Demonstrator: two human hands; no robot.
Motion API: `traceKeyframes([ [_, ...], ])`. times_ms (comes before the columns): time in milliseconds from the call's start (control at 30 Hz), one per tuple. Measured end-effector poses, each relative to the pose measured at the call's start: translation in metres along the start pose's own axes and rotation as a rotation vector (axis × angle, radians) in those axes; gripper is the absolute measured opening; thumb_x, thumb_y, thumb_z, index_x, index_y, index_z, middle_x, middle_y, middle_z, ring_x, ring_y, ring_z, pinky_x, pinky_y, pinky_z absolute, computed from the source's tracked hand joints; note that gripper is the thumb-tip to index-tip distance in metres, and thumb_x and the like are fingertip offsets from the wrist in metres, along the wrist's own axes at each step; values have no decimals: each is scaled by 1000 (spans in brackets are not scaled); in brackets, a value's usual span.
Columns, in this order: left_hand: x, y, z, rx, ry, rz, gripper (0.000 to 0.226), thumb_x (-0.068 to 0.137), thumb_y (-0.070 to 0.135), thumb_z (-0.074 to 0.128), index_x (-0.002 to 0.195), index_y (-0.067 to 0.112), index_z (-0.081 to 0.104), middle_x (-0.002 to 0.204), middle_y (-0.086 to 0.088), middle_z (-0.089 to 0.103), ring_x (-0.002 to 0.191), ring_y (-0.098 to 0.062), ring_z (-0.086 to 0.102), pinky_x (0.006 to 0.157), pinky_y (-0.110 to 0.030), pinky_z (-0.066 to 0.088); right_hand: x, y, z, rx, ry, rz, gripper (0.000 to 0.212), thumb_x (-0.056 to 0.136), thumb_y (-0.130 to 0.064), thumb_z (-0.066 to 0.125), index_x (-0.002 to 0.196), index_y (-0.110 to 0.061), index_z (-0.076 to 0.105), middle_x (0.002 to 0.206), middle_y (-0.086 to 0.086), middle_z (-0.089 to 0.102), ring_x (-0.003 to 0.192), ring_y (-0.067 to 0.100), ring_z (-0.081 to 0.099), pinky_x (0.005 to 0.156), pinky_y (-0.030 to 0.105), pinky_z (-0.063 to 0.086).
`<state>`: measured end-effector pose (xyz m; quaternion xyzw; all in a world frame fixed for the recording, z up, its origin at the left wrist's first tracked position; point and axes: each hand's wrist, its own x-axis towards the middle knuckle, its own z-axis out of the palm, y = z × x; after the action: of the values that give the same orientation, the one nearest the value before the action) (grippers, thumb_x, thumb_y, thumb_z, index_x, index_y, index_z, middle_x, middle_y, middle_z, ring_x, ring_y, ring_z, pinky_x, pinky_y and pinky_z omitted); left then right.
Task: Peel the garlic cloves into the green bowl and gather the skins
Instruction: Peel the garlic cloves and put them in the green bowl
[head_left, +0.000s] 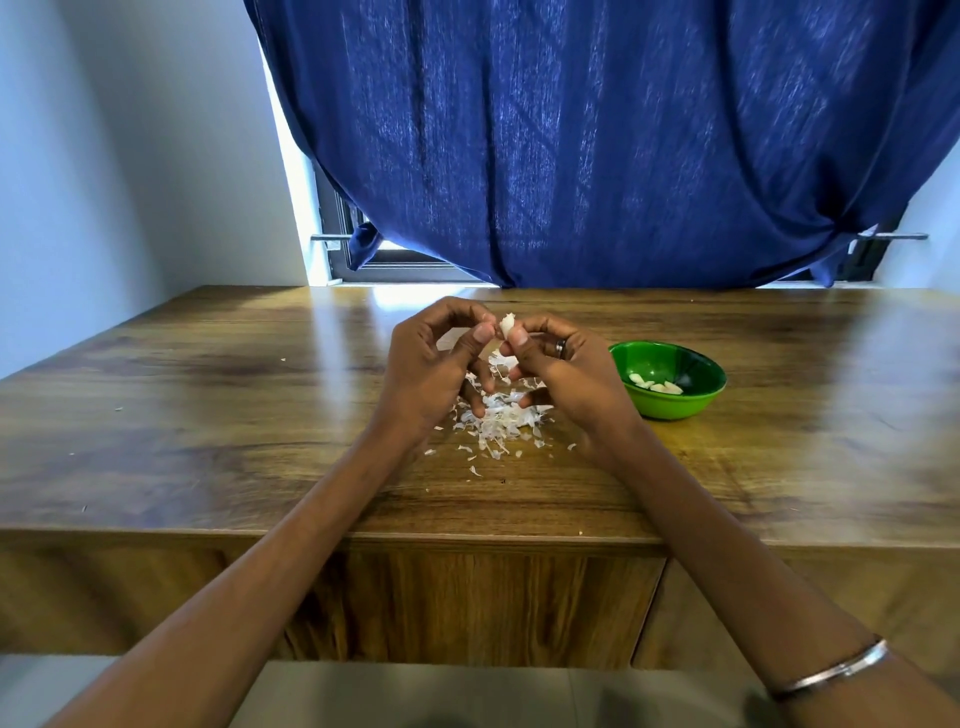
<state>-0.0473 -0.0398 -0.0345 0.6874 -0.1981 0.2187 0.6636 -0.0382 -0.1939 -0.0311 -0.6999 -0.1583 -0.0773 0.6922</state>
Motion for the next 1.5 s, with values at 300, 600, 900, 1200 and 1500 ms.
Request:
traceKeyframes([
  [300,-1,4,2,30,130,-22,4,89,12,78,87,12,75,84,0,75,43,-19,55,38,-26,45,0,2,0,-46,24,-18,14,95,-20,68,109,-17,73,91,-4,74,67,2,66,56,27,53],
  [600,-3,5,3,61,118,-32,7,89,16,79,91,9,78,90,-1,77,44,-20,57,39,-27,45,-2,0,-1,-91,33,-70,8,93,-20,70,92,-28,71,90,-6,73,66,4,66,59,34,58],
  [900,-2,3,2,88,169,-7,8,86,18,82,87,11,79,83,-10,76,42,-23,56,39,-27,43,-1,1,-1,-90,56,-86,5,91,-22,74,94,-26,72,94,-4,74,67,7,68,55,31,57],
  [1200,-3,5,2,104,151,19,5,90,14,78,90,10,77,90,1,77,43,-20,57,38,-26,43,0,3,-2,-69,64,-87,9,91,-20,73,100,-19,72,98,3,75,68,9,70,53,28,56],
  [1500,-1,3,2,125,135,11,9,95,13,72,89,18,76,93,8,75,46,-19,58,38,-26,44,1,3,-2,-49,74,-68,10,90,-21,75,99,-16,72,96,3,76,68,11,71,55,30,55],
])
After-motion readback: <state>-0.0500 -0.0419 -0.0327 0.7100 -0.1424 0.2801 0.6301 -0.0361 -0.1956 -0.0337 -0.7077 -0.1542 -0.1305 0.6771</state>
